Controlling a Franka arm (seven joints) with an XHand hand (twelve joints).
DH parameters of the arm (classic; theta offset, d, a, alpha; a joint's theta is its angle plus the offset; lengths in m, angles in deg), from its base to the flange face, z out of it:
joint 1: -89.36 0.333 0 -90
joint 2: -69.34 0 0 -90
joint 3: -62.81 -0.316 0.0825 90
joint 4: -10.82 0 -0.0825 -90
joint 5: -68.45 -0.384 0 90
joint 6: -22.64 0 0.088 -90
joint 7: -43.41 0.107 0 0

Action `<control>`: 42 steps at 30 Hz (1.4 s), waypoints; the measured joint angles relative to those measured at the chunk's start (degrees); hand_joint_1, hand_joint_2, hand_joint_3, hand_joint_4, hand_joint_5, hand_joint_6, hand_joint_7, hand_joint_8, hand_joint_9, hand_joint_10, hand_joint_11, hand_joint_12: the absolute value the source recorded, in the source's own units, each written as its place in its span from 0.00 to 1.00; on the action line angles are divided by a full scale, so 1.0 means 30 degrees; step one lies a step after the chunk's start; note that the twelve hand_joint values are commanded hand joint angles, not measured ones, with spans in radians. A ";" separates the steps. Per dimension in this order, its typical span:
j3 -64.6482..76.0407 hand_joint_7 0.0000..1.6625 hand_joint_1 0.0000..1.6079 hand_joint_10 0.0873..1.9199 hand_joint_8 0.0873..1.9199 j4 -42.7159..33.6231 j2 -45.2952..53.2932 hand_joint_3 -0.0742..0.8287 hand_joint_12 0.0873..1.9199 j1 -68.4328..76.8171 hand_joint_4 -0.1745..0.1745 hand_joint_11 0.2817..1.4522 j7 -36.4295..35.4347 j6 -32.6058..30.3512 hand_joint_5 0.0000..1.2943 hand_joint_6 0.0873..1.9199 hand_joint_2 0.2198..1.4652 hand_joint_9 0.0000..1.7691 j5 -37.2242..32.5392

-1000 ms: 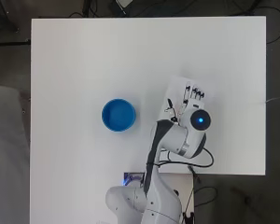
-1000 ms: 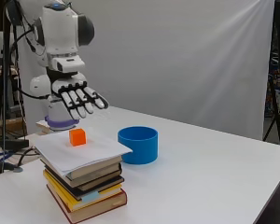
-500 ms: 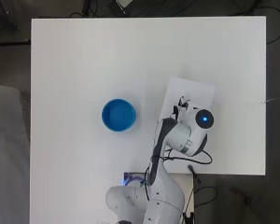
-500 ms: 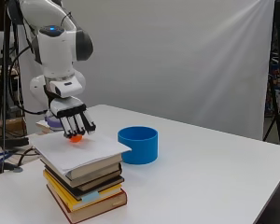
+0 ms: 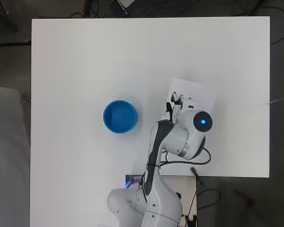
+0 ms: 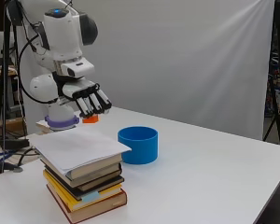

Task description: Teleoperate dual arm-hand system to pick and place objects

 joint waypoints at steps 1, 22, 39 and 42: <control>-0.0019 0.65 0.56 1.00 0.98 0.0078 -0.0062 0.08 0.94 -0.0014 1.00 0.55 -0.0048 -0.0011 0.56 0.71 0.82 0.75 0.0062; -0.1397 0.07 0.14 0.00 0.00 -0.1035 0.0920 0.09 0.00 -0.0061 0.71 0.12 0.3746 0.0046 0.10 0.00 0.58 0.13 0.1701; 0.0417 0.58 0.57 0.97 0.98 0.2960 -0.0246 0.08 0.88 -0.0700 0.99 0.42 0.1459 -0.2218 0.58 0.67 0.81 0.68 0.2897; 0.0242 0.59 0.57 1.00 1.00 0.2692 -0.0463 0.08 0.93 -0.0645 1.00 0.44 -0.0159 -0.1852 0.58 0.69 0.81 0.69 0.2066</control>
